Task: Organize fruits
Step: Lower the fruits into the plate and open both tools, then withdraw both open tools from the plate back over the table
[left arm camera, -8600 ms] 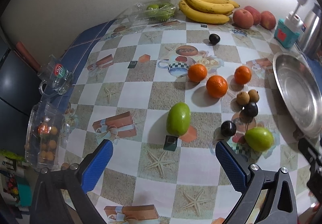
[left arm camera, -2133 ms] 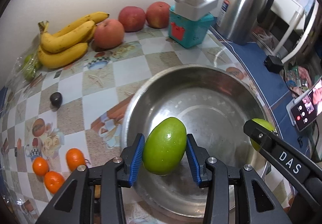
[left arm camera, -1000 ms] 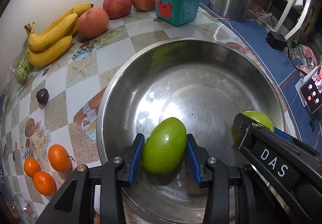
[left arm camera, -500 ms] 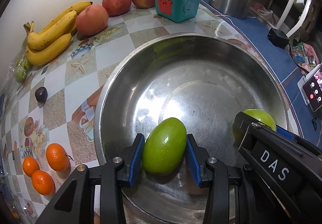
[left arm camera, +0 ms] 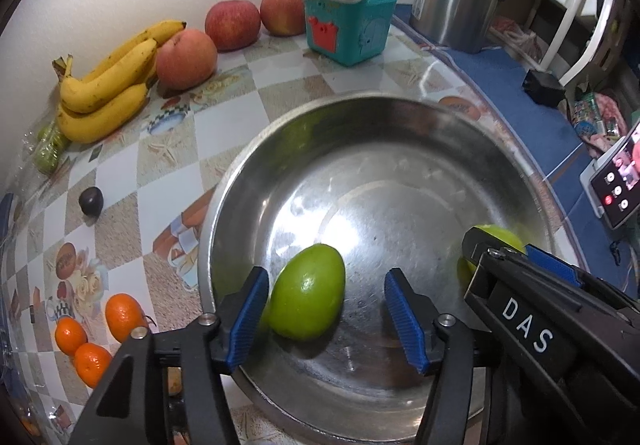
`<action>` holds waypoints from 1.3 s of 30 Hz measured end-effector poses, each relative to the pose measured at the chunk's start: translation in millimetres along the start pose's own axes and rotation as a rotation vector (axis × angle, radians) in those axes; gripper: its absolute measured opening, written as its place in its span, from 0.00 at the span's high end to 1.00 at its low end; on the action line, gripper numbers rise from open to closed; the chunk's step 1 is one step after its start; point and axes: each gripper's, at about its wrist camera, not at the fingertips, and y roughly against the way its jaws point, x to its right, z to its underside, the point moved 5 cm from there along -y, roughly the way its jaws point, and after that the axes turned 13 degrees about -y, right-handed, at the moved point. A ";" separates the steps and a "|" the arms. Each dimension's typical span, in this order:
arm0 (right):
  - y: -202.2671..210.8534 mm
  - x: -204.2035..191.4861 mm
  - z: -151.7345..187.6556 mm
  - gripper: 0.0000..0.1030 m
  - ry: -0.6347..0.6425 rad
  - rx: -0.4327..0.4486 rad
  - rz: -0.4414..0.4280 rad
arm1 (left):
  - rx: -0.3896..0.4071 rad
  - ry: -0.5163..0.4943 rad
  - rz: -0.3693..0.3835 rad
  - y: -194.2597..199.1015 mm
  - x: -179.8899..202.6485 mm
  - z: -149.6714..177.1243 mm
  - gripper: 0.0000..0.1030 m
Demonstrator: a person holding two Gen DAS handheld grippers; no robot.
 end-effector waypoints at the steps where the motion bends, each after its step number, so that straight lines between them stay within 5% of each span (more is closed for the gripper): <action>1: 3.1 0.4 -1.6 0.49 0.001 0.007 -0.003 | 0.007 0.000 0.001 3.0 -0.3 -1.1 0.34; 12: 40.8 -1.7 -12.0 0.47 -0.007 0.096 -0.049 | 0.016 0.040 -0.030 27.0 -19.2 -1.9 0.30; 21: 39.1 -5.3 -9.4 0.47 -0.010 0.079 -0.048 | -0.003 0.133 -0.075 34.9 -51.2 6.3 0.30; 36: 42.2 -50.7 14.5 0.47 0.126 0.057 -0.087 | -0.034 0.377 -0.250 59.8 -145.7 44.4 0.30; 39: 41.4 -57.8 20.1 0.39 0.154 0.054 -0.088 | -0.042 0.394 -0.269 63.0 -155.6 53.2 0.30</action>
